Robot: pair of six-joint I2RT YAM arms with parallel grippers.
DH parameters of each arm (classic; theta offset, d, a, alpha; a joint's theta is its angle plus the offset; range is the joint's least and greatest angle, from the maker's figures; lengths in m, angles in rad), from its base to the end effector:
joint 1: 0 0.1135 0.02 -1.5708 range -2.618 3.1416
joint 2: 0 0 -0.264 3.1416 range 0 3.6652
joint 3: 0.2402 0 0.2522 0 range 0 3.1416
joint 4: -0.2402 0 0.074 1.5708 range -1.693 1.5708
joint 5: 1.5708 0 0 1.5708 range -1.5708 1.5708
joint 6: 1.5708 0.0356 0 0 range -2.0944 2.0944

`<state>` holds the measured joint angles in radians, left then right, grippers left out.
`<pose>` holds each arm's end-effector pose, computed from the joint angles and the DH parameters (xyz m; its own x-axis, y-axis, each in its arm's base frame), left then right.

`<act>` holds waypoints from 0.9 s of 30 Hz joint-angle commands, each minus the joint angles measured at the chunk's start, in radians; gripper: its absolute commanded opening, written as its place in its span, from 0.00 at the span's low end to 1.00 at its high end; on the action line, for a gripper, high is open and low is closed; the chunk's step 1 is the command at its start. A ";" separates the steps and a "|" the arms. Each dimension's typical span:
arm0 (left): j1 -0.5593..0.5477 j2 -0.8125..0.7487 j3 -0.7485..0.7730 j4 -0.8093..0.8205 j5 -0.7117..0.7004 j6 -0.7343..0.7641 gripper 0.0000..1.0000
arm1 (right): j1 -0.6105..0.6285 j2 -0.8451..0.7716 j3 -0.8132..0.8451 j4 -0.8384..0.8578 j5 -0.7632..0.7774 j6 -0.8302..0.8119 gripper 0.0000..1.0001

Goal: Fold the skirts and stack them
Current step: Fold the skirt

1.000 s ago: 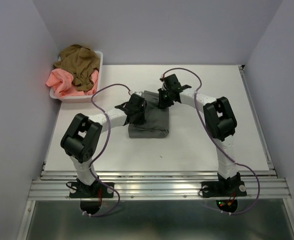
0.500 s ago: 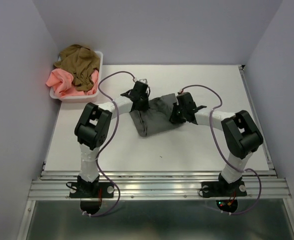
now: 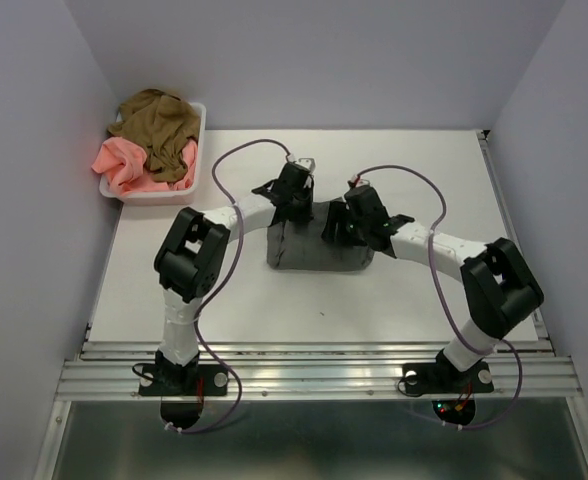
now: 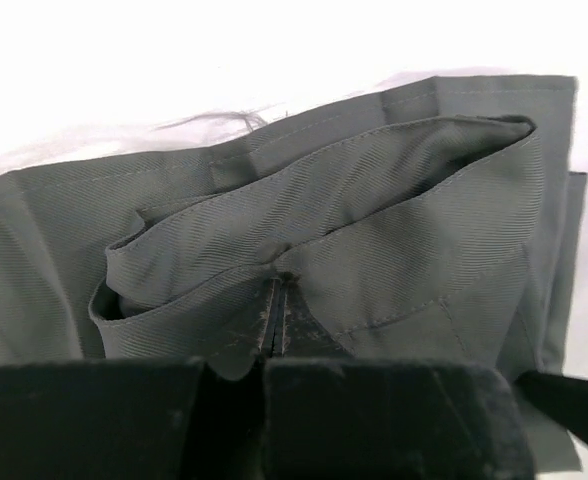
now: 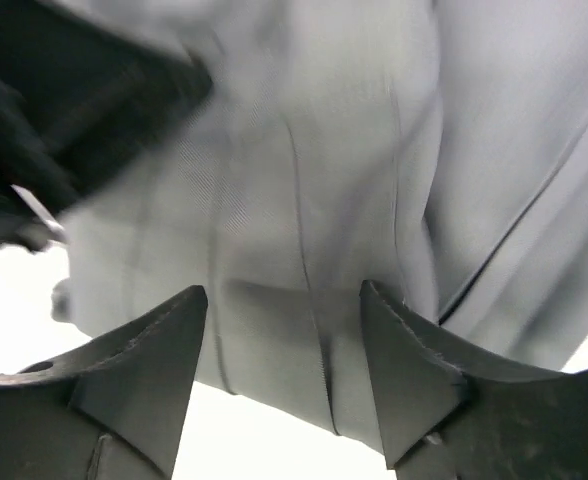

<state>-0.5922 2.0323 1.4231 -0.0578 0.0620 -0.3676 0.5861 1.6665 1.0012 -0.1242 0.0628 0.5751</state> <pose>0.3795 -0.2580 0.1912 -0.6937 0.0344 -0.7194 0.3731 0.8715 -0.3181 0.2946 0.1929 0.1945 -0.7766 0.1360 -0.6152 -0.1106 0.9318 0.3456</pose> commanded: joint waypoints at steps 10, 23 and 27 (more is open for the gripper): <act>0.000 -0.273 -0.064 0.024 -0.111 0.035 0.00 | -0.002 -0.076 0.169 -0.058 0.224 -0.139 0.86; 0.038 -0.121 -0.058 0.042 -0.076 0.036 0.00 | -0.080 0.197 0.324 -0.057 0.256 -0.120 0.36; 0.046 -0.090 -0.058 0.050 -0.068 0.036 0.00 | -0.124 0.243 0.315 -0.058 0.195 -0.107 0.29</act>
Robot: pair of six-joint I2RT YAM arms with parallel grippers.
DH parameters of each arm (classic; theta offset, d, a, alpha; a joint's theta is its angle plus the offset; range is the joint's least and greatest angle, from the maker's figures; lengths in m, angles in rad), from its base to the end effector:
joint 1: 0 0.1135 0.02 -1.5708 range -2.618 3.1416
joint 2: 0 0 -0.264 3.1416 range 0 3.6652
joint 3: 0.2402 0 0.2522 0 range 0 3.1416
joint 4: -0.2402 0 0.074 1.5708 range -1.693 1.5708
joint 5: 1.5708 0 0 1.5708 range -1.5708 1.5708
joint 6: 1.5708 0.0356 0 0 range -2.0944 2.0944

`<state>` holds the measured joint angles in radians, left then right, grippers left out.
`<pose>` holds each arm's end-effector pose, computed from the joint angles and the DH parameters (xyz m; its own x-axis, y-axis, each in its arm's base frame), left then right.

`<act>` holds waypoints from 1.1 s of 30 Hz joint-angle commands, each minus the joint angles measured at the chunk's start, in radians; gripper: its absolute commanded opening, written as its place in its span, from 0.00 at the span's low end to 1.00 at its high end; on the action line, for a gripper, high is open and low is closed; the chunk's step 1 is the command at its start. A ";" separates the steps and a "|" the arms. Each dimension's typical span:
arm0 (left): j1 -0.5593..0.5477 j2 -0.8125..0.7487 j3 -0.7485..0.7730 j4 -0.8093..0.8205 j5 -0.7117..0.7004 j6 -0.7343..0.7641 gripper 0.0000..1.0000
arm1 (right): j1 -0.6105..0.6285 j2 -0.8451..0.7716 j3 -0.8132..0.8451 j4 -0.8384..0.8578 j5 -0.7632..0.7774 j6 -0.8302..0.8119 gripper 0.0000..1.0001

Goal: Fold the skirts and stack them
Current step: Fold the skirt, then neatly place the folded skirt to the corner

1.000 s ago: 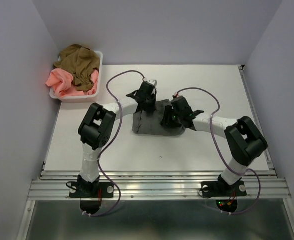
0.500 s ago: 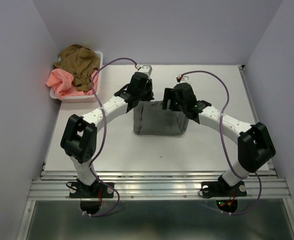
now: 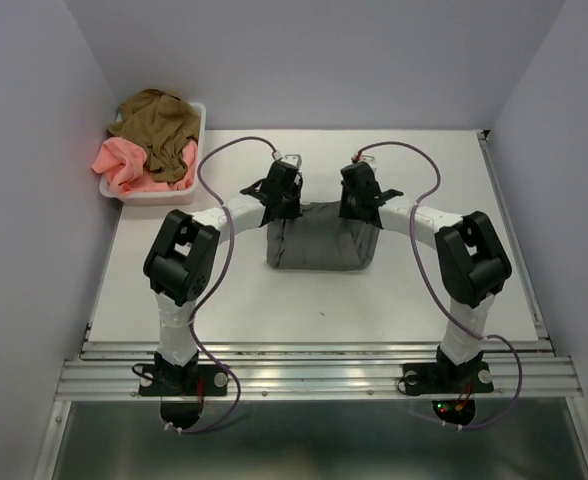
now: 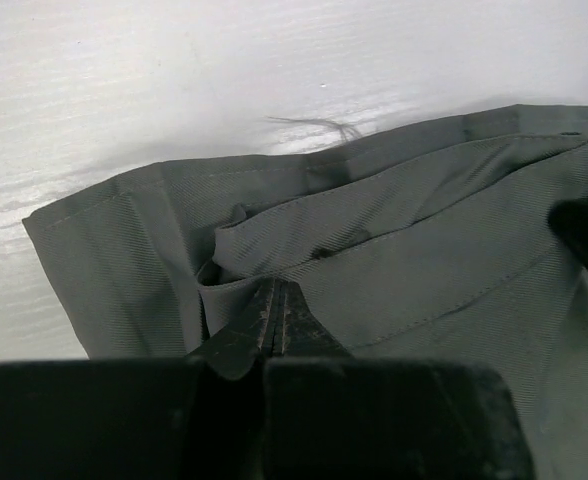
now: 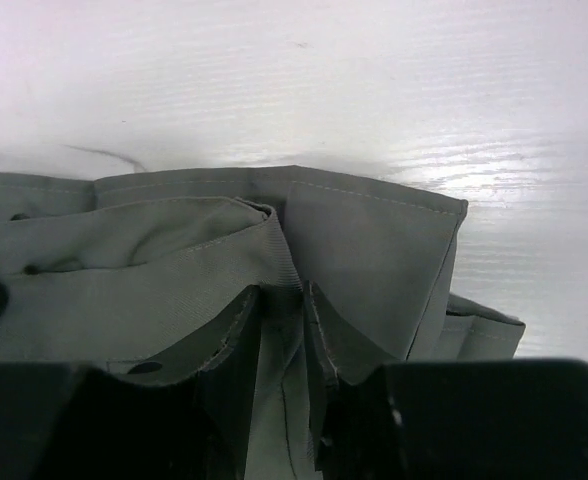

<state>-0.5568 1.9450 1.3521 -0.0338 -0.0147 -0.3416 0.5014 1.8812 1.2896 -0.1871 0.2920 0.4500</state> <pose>0.3755 -0.2331 0.2078 -0.6427 0.0056 -0.7661 0.3216 0.9096 -0.2632 0.3683 0.1902 0.2022 -0.6766 0.1041 -0.7289 0.0152 0.9917 0.1276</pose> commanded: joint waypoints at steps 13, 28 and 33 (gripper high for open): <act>0.034 0.058 0.002 0.052 0.039 0.004 0.00 | -0.058 0.130 0.057 0.005 -0.117 0.001 0.26; 0.034 -0.291 -0.019 -0.041 -0.089 -0.045 0.14 | -0.044 -0.171 0.044 -0.032 -0.366 -0.106 1.00; 0.034 -0.443 -0.129 -0.147 -0.214 -0.112 0.89 | 0.043 -0.194 0.020 -0.067 -0.354 -0.160 1.00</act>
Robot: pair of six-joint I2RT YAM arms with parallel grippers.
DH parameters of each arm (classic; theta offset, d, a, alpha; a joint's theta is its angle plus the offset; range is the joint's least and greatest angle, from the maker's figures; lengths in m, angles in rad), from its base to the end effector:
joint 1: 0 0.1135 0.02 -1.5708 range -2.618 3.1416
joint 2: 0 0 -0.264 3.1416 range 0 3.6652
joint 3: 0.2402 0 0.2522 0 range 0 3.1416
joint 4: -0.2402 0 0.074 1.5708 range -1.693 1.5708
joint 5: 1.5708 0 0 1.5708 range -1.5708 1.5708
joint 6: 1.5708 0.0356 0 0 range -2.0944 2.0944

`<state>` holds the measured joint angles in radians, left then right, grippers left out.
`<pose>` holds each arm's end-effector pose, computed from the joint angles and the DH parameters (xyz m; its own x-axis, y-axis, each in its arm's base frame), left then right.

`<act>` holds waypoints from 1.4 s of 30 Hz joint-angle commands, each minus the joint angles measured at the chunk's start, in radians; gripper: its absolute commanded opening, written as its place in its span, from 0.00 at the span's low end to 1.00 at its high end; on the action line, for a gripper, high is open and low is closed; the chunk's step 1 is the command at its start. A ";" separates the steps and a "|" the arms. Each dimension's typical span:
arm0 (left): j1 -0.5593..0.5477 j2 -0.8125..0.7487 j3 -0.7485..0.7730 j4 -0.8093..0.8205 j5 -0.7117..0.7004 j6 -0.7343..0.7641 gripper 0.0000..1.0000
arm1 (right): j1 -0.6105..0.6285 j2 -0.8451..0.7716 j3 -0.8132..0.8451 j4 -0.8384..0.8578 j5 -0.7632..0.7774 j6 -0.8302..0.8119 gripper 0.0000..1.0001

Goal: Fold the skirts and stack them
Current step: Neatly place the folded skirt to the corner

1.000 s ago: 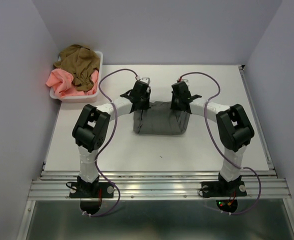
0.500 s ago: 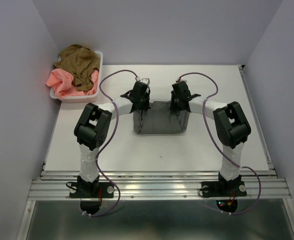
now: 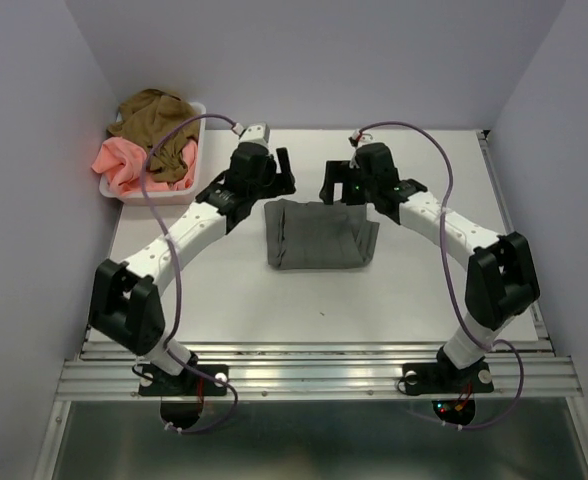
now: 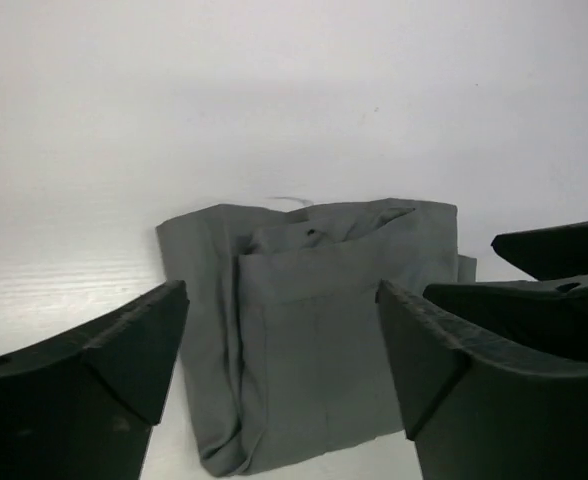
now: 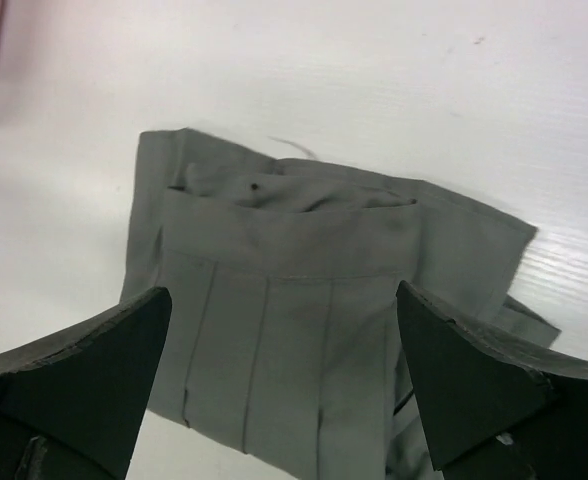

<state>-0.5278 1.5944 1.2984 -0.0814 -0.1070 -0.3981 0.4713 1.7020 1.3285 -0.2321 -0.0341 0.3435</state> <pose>0.3300 -0.1880 0.3230 -0.4543 -0.1813 -0.8722 0.2591 0.9098 -0.3241 0.3510 0.1802 0.2793 -0.6388 0.0522 -0.7676 -0.2800 0.9135 0.2952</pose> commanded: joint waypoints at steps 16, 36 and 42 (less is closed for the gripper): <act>0.022 -0.424 -0.359 -0.238 -0.361 -0.220 0.99 | 0.260 0.257 0.093 -0.159 0.304 -0.015 1.00; 0.112 -0.399 -0.343 -0.187 -0.419 -0.186 0.99 | -0.207 0.393 0.126 -0.032 0.039 -0.593 1.00; 0.155 -0.386 -0.321 -0.141 -0.430 -0.166 0.99 | -0.391 0.456 0.233 -0.039 -0.118 -0.754 1.00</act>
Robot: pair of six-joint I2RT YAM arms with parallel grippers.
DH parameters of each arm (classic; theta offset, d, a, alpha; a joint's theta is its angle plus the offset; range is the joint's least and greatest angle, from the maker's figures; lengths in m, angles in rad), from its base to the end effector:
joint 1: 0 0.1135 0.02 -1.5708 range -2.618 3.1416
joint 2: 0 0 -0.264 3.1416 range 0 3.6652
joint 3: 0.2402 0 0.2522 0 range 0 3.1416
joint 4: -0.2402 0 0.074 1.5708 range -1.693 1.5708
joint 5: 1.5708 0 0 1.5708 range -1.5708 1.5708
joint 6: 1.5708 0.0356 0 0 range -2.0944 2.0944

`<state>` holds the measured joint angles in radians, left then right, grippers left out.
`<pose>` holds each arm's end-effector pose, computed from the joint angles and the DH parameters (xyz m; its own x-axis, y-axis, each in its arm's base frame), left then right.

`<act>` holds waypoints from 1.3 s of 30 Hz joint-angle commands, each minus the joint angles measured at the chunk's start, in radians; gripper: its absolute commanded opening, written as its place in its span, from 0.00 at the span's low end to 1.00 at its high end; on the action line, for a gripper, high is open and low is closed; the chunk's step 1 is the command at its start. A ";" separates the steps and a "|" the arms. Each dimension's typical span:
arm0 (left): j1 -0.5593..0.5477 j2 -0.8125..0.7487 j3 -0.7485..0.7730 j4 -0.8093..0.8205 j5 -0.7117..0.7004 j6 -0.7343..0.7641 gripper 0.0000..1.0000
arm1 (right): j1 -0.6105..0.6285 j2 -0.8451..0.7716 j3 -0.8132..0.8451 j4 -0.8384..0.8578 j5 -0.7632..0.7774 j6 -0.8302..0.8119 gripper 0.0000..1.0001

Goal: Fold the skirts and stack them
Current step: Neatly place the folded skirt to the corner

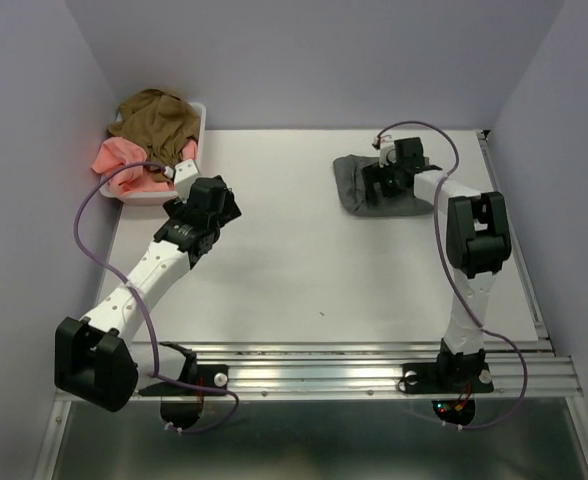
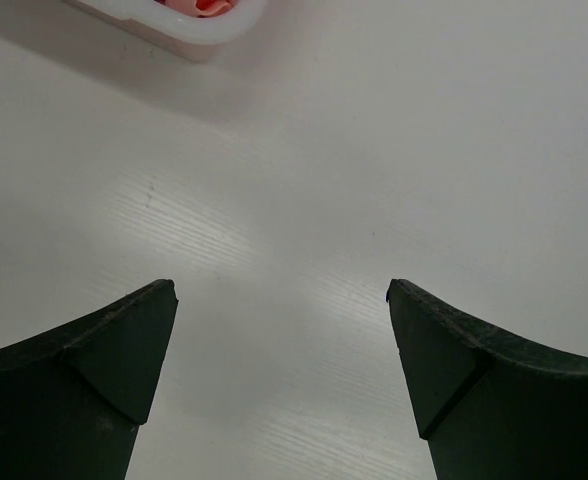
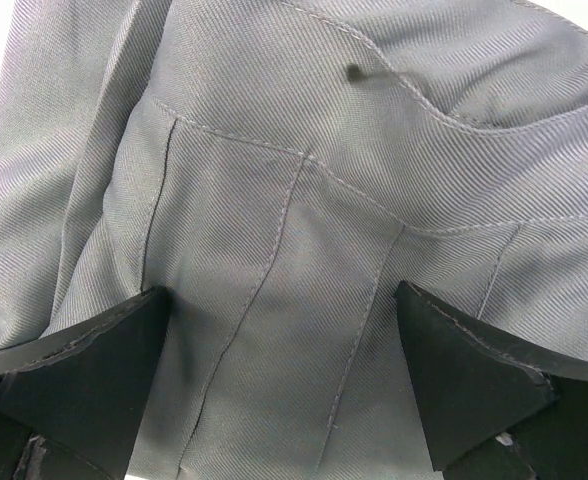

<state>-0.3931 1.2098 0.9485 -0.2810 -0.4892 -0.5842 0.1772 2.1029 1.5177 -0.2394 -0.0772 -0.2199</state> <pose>0.2551 -0.0877 0.3008 -0.3791 -0.3698 -0.8482 -0.2910 0.9178 -0.2701 0.4578 0.0848 0.1753 -0.6558 -0.3384 -0.6749 -0.3795 0.9205 -0.0928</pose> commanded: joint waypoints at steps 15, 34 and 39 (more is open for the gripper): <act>0.100 0.086 0.104 0.095 0.001 0.041 0.99 | -0.321 0.229 0.321 -0.095 -0.263 -0.366 1.00; 0.115 0.129 0.156 0.078 0.084 0.041 0.99 | -0.351 0.250 0.487 -0.115 -0.254 -0.334 1.00; 0.119 0.117 0.190 0.057 0.081 0.057 0.99 | -0.351 0.157 0.513 -0.118 -0.184 -0.299 1.00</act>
<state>-0.2817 1.3594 1.0691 -0.2207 -0.3946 -0.5468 -0.1623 2.3886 1.9911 -0.3305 -0.3271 -0.5232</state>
